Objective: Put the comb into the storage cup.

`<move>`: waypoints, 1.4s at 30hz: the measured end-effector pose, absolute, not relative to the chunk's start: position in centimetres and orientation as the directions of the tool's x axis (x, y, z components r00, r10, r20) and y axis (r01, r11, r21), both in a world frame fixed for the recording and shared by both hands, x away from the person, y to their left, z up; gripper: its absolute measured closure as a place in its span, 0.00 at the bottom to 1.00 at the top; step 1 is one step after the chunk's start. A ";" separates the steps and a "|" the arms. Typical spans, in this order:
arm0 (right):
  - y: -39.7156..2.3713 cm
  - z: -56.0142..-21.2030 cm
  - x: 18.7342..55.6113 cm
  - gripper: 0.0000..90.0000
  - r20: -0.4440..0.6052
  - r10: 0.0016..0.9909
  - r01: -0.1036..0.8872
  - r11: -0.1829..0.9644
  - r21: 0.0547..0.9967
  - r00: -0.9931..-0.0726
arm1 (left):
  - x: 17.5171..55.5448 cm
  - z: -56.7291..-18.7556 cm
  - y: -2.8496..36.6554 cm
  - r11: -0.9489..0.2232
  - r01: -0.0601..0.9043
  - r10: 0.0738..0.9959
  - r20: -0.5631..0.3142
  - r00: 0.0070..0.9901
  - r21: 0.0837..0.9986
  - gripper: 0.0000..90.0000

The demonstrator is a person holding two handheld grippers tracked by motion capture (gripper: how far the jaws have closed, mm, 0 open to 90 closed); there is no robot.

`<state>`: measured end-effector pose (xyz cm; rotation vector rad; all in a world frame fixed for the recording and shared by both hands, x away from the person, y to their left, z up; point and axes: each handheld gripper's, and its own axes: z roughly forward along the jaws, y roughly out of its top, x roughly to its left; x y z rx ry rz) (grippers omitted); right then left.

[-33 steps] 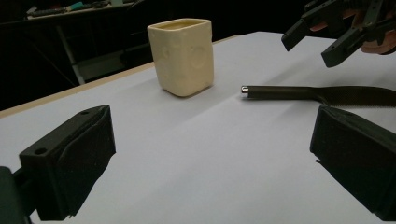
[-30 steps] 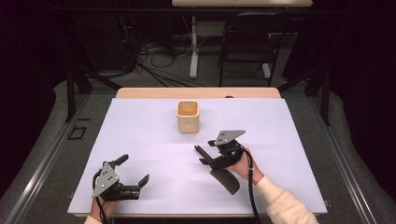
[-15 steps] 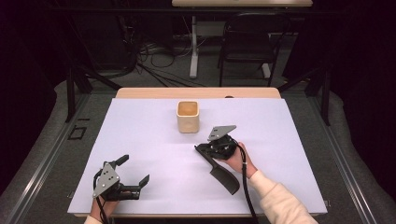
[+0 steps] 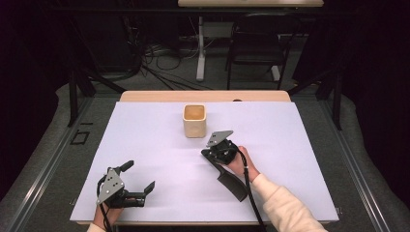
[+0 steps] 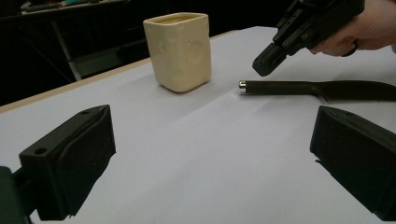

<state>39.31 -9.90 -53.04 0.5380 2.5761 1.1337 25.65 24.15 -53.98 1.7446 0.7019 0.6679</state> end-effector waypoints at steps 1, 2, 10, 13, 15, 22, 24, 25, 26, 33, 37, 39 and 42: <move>-9.8 -53.1 39.4 1.00 -0.104 0.439 0.223 0.629 0.745 -0.893 | 25.6 -54.0 24.2 -0.237 0.129 0.739 0.092 0.668 0.963 0.00; -9.7 -53.2 39.4 1.00 -0.108 0.438 0.221 0.633 0.742 -0.893 | 25.6 -54.0 24.2 -0.237 0.128 0.739 0.093 0.667 0.963 0.00; -8.8 -53.8 39.9 1.00 -0.137 0.431 0.212 0.665 0.716 -0.892 | 25.7 -54.0 24.2 -0.235 0.131 0.740 0.090 0.667 0.963 0.00; -8.7 -53.9 40.0 1.00 -0.132 0.431 0.217 0.668 0.712 -0.893 | 25.6 -54.0 24.2 -0.236 0.130 0.739 0.091 0.668 0.963 0.00; -8.7 -54.1 40.2 1.00 -0.130 0.426 0.218 0.673 0.707 -0.895 | 25.6 -54.0 24.2 -0.236 0.130 0.739 0.091 0.667 0.963 0.00; -8.9 -54.4 40.4 1.00 -0.124 0.440 0.238 0.678 0.695 -0.890 | 25.6 -54.0 24.2 -0.239 0.127 0.739 0.096 0.667 0.963 0.00; -9.0 -54.4 40.5 1.00 -0.127 0.442 0.241 0.682 0.691 -0.888 | 25.6 -54.0 24.2 -0.239 0.127 0.739 0.095 0.667 0.963 0.00; -9.0 -54.4 40.6 1.00 -0.126 0.443 0.243 0.683 0.689 -0.888 | 25.6 -54.0 24.2 -0.238 0.127 0.739 0.095 0.667 0.963 0.00; -9.1 -54.5 40.6 1.00 -0.125 0.448 0.247 0.681 0.689 -0.885 | 25.6 -54.0 24.2 -0.236 0.127 0.739 0.094 0.667 0.963 0.00; -10.0 -54.5 41.0 1.00 -0.132 0.459 0.257 0.688 0.679 -0.879 | 25.6 -54.0 24.2 -0.237 0.127 0.740 0.094 0.666 0.963 0.00; -10.2 -54.6 41.1 1.00 -0.138 0.469 0.264 0.690 0.674 -0.872 | 25.6 -54.0 24.2 -0.238 0.127 0.740 0.095 0.666 0.963 0.00; -10.4 -54.6 41.2 1.00 -0.142 0.466 0.261 0.693 0.672 -0.873 | 25.6 -54.0 24.2 -0.235 0.128 0.741 0.093 0.665 0.964 0.00; -10.5 -54.6 41.3 1.00 -0.145 0.477 0.270 0.693 0.669 -0.867 | 25.6 -54.0 24.2 -0.233 0.129 0.742 0.090 0.664 0.964 0.00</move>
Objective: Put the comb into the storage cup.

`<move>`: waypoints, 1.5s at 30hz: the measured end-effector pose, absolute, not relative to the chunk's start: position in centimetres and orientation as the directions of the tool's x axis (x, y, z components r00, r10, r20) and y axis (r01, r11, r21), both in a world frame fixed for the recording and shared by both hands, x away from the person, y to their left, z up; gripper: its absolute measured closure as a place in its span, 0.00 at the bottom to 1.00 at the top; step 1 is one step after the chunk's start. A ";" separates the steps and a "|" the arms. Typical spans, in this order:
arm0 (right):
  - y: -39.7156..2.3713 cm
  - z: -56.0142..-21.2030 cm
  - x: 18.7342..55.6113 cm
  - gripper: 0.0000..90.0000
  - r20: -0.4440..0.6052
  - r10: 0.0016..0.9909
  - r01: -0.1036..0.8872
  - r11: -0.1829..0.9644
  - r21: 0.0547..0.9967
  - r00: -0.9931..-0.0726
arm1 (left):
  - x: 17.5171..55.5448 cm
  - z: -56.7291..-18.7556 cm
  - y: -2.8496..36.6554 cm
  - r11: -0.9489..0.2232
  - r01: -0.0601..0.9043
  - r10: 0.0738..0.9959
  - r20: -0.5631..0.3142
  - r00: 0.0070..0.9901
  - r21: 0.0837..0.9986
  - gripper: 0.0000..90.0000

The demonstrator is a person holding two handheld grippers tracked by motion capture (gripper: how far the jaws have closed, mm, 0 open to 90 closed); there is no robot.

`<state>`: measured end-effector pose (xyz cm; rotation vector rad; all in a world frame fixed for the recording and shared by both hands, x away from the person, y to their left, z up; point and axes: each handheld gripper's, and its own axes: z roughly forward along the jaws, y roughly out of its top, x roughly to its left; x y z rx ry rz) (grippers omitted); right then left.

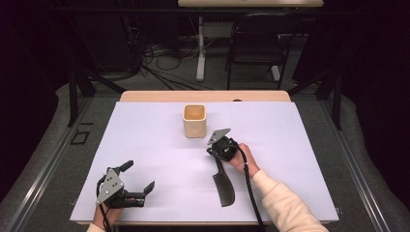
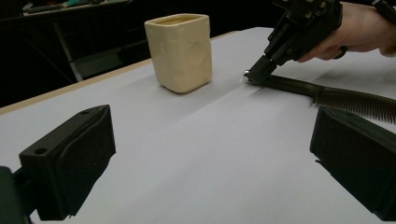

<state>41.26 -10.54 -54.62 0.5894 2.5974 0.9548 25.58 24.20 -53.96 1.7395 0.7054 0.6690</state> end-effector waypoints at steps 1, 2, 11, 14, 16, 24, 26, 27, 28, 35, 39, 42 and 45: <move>-10.6 -54.6 41.3 1.00 -0.140 0.485 0.279 0.691 0.667 -0.863 | 25.6 -54.0 24.2 -0.234 0.129 0.741 0.091 0.665 0.964 0.00; -10.6 -54.6 41.3 1.00 -0.140 0.485 0.279 0.691 0.667 -0.863 | 25.6 -54.0 24.2 -0.234 0.129 0.741 0.091 0.665 0.964 0.00; -11.4 -54.7 41.6 1.00 -0.146 0.509 0.309 0.700 0.644 -0.848 | 25.6 -53.9 24.2 -0.237 0.128 0.740 0.094 0.666 0.963 0.00; -11.6 -54.7 41.6 1.00 -0.138 0.522 0.327 0.697 0.638 -0.842 | 25.6 -53.9 24.2 -0.233 0.130 0.742 0.090 0.664 0.964 0.00; -11.8 -54.7 41.6 1.00 -0.140 0.524 0.330 0.699 0.635 -0.840 | 25.6 -53.9 24.2 -0.232 0.130 0.742 0.090 0.664 0.964 0.00; -12.4 -54.5 41.6 1.00 -0.153 0.542 0.352 0.709 0.611 -0.826 | 25.5 -53.9 24.2 -0.234 0.130 0.742 0.091 0.664 0.963 0.00; -12.8 -54.4 41.7 1.00 -0.155 0.547 0.358 0.709 0.608 -0.823 | 25.6 -53.9 24.2 -0.235 0.129 0.742 0.092 0.664 0.963 0.00; -13.1 -54.3 41.7 1.00 -0.146 0.564 0.376 0.699 0.608 -0.813 | 25.5 -53.9 24.2 -0.235 0.128 0.742 0.092 0.664 0.964 0.00; -13.2 -54.2 41.7 1.00 -0.145 0.567 0.380 0.699 0.606 -0.811 | 25.5 -53.9 24.2 -0.235 0.128 0.742 0.093 0.664 0.963 0.00; -14.0 -54.1 41.7 1.00 -0.142 0.587 0.409 0.699 0.587 -0.797 | 25.5 -53.9 24.2 -0.236 0.126 0.742 0.094 0.664 0.964 0.00; -14.6 -54.0 41.5 1.00 -0.142 0.588 0.412 0.699 0.584 -0.796 | 25.5 -53.9 24.2 -0.236 0.126 0.744 0.096 0.661 0.964 0.00; -15.0 -54.0 41.4 1.00 -0.142 0.595 0.422 0.699 0.578 -0.791 | 25.5 -53.9 24.2 -0.237 0.126 0.744 0.096 0.662 0.963 0.00; -15.2 -54.0 41.2 1.00 -0.138 0.602 0.432 0.696 0.573 -0.787 | 25.5 -53.9 24.2 -0.238 0.123 0.743 0.099 0.662 0.963 0.00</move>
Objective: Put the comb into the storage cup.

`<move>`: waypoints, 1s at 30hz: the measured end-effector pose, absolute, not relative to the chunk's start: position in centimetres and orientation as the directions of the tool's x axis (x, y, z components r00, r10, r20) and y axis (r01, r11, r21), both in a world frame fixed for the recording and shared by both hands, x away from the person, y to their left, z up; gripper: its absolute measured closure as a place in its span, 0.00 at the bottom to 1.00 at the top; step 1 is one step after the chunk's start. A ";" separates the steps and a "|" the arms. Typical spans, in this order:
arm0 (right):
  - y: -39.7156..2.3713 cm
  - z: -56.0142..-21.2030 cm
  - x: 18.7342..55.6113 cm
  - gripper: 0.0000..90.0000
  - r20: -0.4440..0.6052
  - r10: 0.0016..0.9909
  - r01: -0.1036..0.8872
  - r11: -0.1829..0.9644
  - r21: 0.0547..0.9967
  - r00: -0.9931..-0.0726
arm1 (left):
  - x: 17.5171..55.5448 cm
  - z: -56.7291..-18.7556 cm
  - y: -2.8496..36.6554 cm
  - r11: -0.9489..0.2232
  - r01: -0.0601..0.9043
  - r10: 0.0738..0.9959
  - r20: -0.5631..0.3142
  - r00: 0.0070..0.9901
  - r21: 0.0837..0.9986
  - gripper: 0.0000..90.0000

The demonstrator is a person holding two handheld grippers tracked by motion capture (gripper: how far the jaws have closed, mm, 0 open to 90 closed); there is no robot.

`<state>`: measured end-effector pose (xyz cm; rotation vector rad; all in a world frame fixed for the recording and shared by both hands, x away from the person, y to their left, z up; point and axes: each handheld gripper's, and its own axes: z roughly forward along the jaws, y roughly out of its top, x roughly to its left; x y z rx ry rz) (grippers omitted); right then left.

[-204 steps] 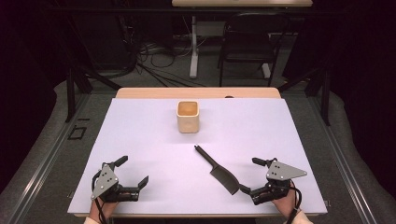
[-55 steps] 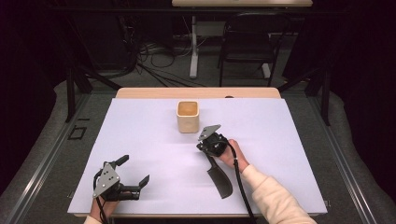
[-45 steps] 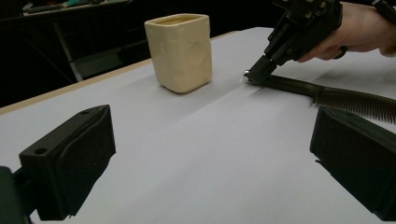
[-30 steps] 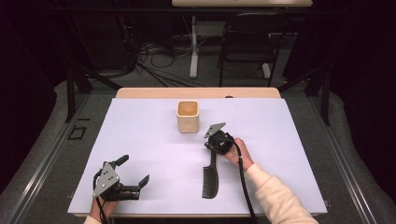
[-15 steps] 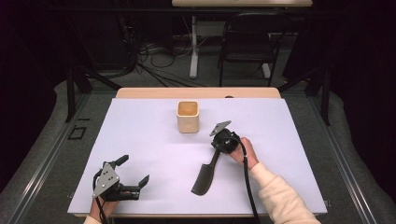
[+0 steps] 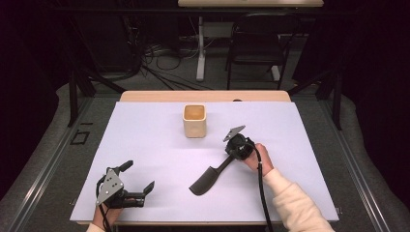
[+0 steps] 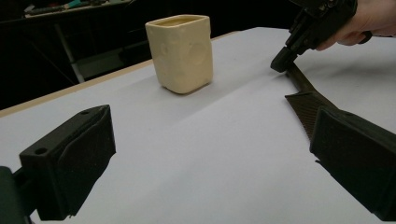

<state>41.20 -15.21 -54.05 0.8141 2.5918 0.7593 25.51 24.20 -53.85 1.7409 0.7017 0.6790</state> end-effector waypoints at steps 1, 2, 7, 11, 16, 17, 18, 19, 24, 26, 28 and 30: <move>-15.2 -54.0 41.2 1.00 -0.138 0.602 0.432 0.696 0.573 -0.787 | 25.5 -53.9 24.2 -0.238 0.123 0.743 0.099 0.662 0.963 0.00; -15.4 -54.0 41.2 1.00 -0.145 0.596 0.427 0.703 0.568 -0.789 | 25.5 -53.9 24.2 -0.238 0.124 0.743 0.098 0.662 0.963 0.00; -16.0 -53.8 40.8 1.00 -0.148 0.605 0.440 0.705 0.557 -0.782 | 25.5 -53.9 24.2 -0.238 0.124 0.743 0.098 0.662 0.963 0.00; -16.5 -53.8 40.6 1.00 -0.144 0.613 0.451 0.701 0.553 -0.777 | 25.5 -53.9 24.2 -0.237 0.126 0.744 0.097 0.661 0.963 0.00; -17.0 -53.8 40.2 1.00 -0.146 0.610 0.452 0.708 0.543 -0.779 | 25.5 -53.8 24.2 -0.241 0.125 0.743 0.100 0.662 0.962 0.00; -17.1 -53.8 40.2 1.00 -0.144 0.610 0.455 0.708 0.540 -0.779 | 25.5 -53.8 24.2 -0.240 0.125 0.743 0.099 0.662 0.963 0.00; -17.1 -53.8 40.1 1.00 -0.145 0.609 0.454 0.709 0.539 -0.779 | 25.5 -53.8 24.2 -0.240 0.125 0.743 0.099 0.662 0.963 0.00; -17.2 -53.8 40.0 1.00 -0.144 0.609 0.456 0.710 0.537 -0.780 | 25.5 -53.8 24.2 -0.241 0.125 0.742 0.100 0.663 0.962 0.00; -17.4 -53.6 39.6 1.00 -0.140 0.611 0.463 0.711 0.529 -0.779 | 25.5 -53.8 24.2 -0.237 0.125 0.744 0.098 0.661 0.963 0.00; -17.4 -53.7 39.4 1.00 -0.138 0.608 0.462 0.714 0.526 -0.782 | 25.5 -53.8 24.2 -0.240 0.124 0.743 0.100 0.662 0.963 0.00; -17.4 -53.7 39.2 1.00 -0.140 0.601 0.457 0.721 0.521 -0.787 | 25.5 -53.8 24.2 -0.241 0.123 0.742 0.101 0.662 0.963 0.00; -17.5 -53.6 39.0 1.00 -0.141 0.598 0.458 0.726 0.513 -0.789 | 25.5 -53.8 24.2 -0.241 0.123 0.742 0.102 0.662 0.963 0.00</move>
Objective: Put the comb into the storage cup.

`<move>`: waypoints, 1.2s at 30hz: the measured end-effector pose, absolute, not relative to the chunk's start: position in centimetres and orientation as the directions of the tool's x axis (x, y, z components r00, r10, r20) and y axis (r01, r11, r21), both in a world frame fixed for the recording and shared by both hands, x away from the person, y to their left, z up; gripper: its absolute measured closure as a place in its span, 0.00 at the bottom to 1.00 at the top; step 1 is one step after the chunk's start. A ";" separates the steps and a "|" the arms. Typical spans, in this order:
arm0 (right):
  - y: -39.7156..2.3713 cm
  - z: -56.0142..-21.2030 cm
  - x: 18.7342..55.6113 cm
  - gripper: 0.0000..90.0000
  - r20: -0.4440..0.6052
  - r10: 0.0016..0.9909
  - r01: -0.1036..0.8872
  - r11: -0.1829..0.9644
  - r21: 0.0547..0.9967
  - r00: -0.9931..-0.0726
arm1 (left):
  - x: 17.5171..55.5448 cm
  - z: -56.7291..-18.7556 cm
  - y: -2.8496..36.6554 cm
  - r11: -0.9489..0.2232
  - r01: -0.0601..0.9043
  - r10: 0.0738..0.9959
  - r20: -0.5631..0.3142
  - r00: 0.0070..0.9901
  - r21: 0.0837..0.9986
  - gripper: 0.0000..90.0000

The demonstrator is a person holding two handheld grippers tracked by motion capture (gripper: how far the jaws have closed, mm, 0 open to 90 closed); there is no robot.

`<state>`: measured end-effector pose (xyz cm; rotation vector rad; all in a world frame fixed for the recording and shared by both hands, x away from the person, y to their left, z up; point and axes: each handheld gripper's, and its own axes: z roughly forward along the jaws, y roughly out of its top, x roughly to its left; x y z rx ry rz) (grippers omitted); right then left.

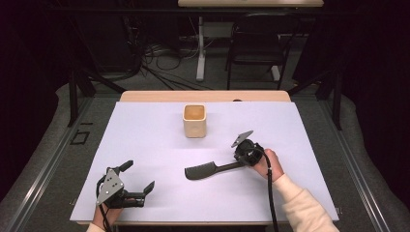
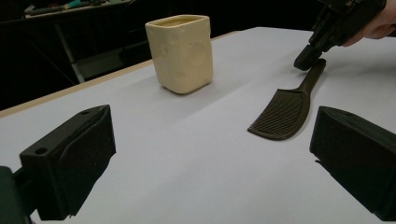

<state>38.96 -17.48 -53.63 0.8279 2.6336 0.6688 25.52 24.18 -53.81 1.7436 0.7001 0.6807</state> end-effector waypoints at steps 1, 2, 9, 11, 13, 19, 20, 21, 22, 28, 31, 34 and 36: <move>-17.5 -53.6 38.8 1.00 -0.137 0.601 0.463 0.723 0.513 -0.787 | 25.5 -53.8 24.2 -0.239 0.124 0.743 0.099 0.662 0.963 0.00; -17.5 -53.6 38.7 1.00 -0.137 0.598 0.460 0.726 0.511 -0.790 | 25.5 -53.8 24.2 -0.239 0.124 0.743 0.099 0.662 0.963 0.00; -17.7 -53.5 37.9 1.00 -0.131 0.592 0.460 0.730 0.505 -0.795 | 25.5 -53.8 24.2 -0.243 0.121 0.742 0.104 0.662 0.962 0.00; -17.8 -53.5 37.7 1.00 -0.126 0.592 0.463 0.730 0.502 -0.796 | 25.5 -53.8 24.2 -0.241 0.122 0.743 0.102 0.662 0.963 0.00; -17.8 -53.4 37.5 1.00 -0.122 0.588 0.462 0.732 0.502 -0.799 | 25.5 -53.8 24.2 -0.242 0.123 0.742 0.103 0.662 0.962 0.00; -17.6 -53.4 37.0 1.00 -0.120 0.574 0.453 0.743 0.492 -0.810 | 25.5 -53.8 24.2 -0.241 0.123 0.742 0.101 0.663 0.963 0.00; -17.6 -53.4 36.9 1.00 -0.121 0.570 0.453 0.748 0.486 -0.813 | 25.5 -53.8 24.2 -0.241 0.124 0.742 0.101 0.663 0.963 0.00; -17.6 -53.4 36.9 1.00 -0.121 0.570 0.453 0.748 0.486 -0.813 | 25.5 -53.8 24.2 -0.241 0.124 0.742 0.101 0.663 0.963 0.00; -17.5 -53.4 36.7 1.00 -0.124 0.564 0.446 0.752 0.486 -0.817 | 25.5 -53.8 24.1 -0.243 0.123 0.741 0.103 0.664 0.962 0.00; -17.2 -53.3 36.2 1.00 -0.121 0.552 0.435 0.757 0.488 -0.825 | 25.5 -53.8 24.2 -0.239 0.122 0.742 0.100 0.663 0.963 0.00; -17.2 -53.2 36.0 1.00 -0.124 0.549 0.434 0.762 0.480 -0.827 | 25.5 -53.8 24.2 -0.240 0.121 0.742 0.102 0.662 0.963 0.00; -17.2 -53.0 36.0 0.97 -0.133 0.550 0.429 0.761 0.486 -0.824 | 25.5 -53.8 24.2 -0.240 0.122 0.742 0.101 0.662 0.963 0.00; -17.3 -52.8 36.0 0.96 -0.146 0.544 0.417 0.765 0.491 -0.826 | 25.5 -53.8 24.2 -0.240 0.122 0.742 0.101 0.663 0.963 0.00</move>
